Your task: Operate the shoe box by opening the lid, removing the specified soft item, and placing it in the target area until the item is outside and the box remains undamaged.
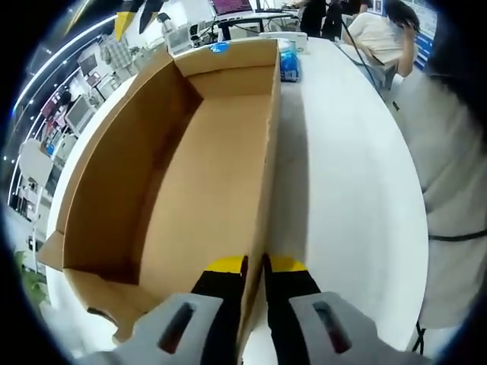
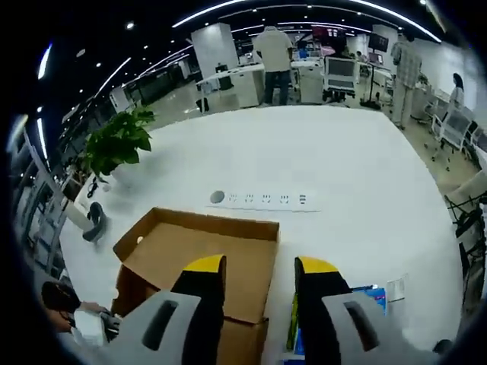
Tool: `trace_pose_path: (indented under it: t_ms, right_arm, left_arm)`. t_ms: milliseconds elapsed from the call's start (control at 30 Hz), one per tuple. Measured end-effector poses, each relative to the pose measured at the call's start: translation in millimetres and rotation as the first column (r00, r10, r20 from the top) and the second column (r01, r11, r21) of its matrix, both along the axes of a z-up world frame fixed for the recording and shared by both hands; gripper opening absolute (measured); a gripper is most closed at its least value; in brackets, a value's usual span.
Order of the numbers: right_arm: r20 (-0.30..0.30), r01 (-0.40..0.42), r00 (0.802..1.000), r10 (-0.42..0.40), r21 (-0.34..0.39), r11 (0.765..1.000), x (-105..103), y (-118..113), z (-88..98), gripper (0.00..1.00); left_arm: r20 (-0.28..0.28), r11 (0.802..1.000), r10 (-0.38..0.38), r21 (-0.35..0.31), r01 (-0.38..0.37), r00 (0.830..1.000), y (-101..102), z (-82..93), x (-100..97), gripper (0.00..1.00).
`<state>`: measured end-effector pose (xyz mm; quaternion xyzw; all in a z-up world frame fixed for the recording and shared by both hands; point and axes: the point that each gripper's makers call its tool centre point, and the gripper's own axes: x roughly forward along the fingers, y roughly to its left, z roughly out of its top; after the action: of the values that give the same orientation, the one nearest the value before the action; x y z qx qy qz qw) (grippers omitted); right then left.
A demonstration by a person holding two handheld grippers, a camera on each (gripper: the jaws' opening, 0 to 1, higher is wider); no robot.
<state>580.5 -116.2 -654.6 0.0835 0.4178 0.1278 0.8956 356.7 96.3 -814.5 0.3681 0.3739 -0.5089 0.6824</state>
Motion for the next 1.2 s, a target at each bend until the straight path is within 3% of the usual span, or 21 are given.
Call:
trace_pose_path:
  t_ms: [200, 667, 900, 1200]
  right_arm:
    - [-0.007, -0.019, 1.0, 0.019, -0.086, 0.996, 4.0, -5.0, -9.9, 0.32]
    - [-0.048, -0.009, 0.999, 0.004, -0.101, 0.995, 19.8, -3.0, -37.8, 0.33]
    - [-0.02, -0.006, 1.0, 0.004, -0.115, 0.993, 29.7, -3.8, -44.4, 0.32]
    - [-0.076, 0.053, 0.995, -0.06, -0.084, 0.995, 34.5, -5.5, -60.0, 0.33]
  left_arm:
    - [-0.001, 1.0, 0.0, 0.0, 0.0, 1.0, 0.1, -0.7, 0.0, 0.08]
    - [0.002, 1.0, 0.0, 0.0, 0.0, 1.0, -0.4, -0.3, -0.3, 0.08]
    - [0.003, 1.0, -0.001, -0.001, 0.001, 1.0, -0.6, 0.2, -0.4, 0.08]
    - [0.005, 1.0, -0.003, -0.001, 0.003, 1.0, -0.9, -0.1, -0.1, 0.08]
